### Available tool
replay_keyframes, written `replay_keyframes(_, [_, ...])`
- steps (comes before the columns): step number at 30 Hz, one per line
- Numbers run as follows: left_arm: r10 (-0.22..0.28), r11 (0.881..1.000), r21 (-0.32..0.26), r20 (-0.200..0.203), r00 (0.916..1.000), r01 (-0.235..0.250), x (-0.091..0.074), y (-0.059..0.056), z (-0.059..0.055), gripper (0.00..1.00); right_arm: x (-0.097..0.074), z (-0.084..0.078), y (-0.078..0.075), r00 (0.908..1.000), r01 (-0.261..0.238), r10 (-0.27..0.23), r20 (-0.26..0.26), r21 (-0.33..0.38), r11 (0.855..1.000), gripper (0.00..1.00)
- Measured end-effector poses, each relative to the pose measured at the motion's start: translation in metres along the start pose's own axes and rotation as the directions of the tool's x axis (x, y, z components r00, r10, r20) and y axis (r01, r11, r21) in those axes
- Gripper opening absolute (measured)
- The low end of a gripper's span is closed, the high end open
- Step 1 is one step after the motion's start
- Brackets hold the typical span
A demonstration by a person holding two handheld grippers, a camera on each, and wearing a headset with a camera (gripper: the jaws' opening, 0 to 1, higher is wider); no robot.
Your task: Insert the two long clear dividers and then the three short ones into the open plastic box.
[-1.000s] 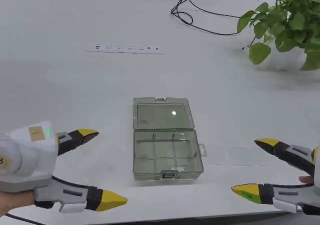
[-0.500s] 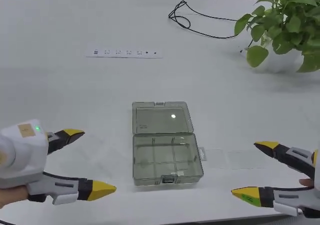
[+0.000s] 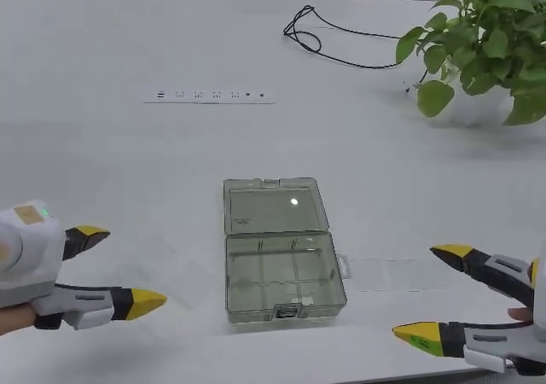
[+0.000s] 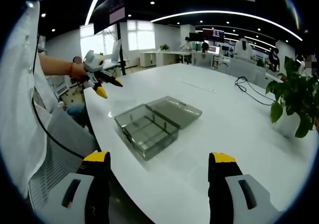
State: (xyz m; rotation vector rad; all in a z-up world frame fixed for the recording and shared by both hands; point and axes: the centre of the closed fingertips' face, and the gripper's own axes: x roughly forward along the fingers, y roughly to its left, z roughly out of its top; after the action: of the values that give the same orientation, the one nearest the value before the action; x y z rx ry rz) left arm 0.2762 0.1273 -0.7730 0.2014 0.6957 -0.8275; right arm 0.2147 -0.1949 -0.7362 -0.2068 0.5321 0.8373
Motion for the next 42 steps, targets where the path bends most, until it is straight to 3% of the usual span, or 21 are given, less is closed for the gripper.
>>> replay_keyframes(7, [0.034, 0.999, -0.027, -0.049, 0.9982, -0.036, 0.006, 0.011, -0.007, 0.73, 0.000, 0.001, 0.000, 1.0000, 0.001, -0.001, 0.003, 0.002, 1.000, 0.81])
replay_keyframes(11, [0.056, 0.998, -0.028, -0.088, 0.9945, -0.059, 0.010, 0.017, -0.011, 0.67, 0.001, 0.002, 0.000, 1.0000, 0.001, -0.001, 0.006, 0.003, 1.000, 0.81])
replay_keyframes(12, [0.066, 0.997, -0.035, -0.118, 0.9908, -0.071, 0.010, 0.020, -0.016, 0.65, 0.001, 0.002, 0.001, 1.0000, 0.000, 0.000, 0.006, 0.004, 1.000, 0.81])
replay_keyframes(15, [0.071, 0.997, -0.025, -0.136, 0.9882, -0.075, 0.014, 0.020, -0.018, 0.63, 0.002, 0.002, 0.001, 1.0000, -0.001, 0.001, 0.007, 0.005, 1.000, 0.81])
replay_keyframes(16, [0.077, 0.996, -0.029, -0.165, 0.9833, -0.083, 0.014, 0.022, -0.023, 0.62, 0.002, 0.002, 0.002, 1.0000, -0.001, 0.001, 0.006, 0.004, 1.000, 0.80])
replay_keyframes(21, [0.097, 0.994, -0.032, -0.225, 0.9694, -0.107, 0.017, 0.027, -0.033, 0.53, 0.004, 0.002, 0.003, 1.0000, -0.006, 0.006, 0.003, -0.004, 1.000, 0.80])
replay_keyframes(29, [0.116, 0.992, -0.017, -0.300, 0.9469, -0.127, 0.025, 0.029, -0.046, 0.49, 0.006, 0.002, 0.005, 0.9999, -0.011, 0.011, 0.000, -0.004, 1.000, 0.80])
replay_keyframes(30, [0.120, 0.991, -0.018, -0.318, 0.9403, -0.132, 0.026, 0.029, -0.049, 0.48, 0.006, 0.002, 0.005, 0.9999, -0.011, 0.011, -0.001, -0.006, 1.000, 0.80])
replay_keyframes(36, [0.157, 0.987, 0.026, -0.361, 0.9192, -0.159, 0.030, 0.033, -0.055, 0.43, 0.007, 0.002, 0.004, 0.9999, -0.013, 0.013, 0.000, -0.003, 1.000, 0.80])
replay_keyframes(38, [0.167, 0.986, 0.043, -0.385, 0.9075, -0.164, 0.030, 0.034, -0.059, 0.40, 0.007, 0.002, 0.004, 0.9999, -0.013, 0.013, 0.001, -0.004, 1.000, 0.80])
replay_keyframes(41, [0.162, 0.986, 0.032, -0.401, 0.9018, -0.163, 0.032, 0.032, -0.062, 0.39, 0.008, 0.003, 0.004, 0.9999, -0.012, 0.012, 0.001, -0.004, 1.000, 0.80])
replay_keyframes(42, [0.155, 0.987, 0.021, -0.399, 0.9037, -0.161, 0.033, 0.032, -0.062, 0.38, 0.008, 0.003, 0.004, 0.9999, -0.012, 0.012, 0.001, -0.004, 1.000, 0.80])
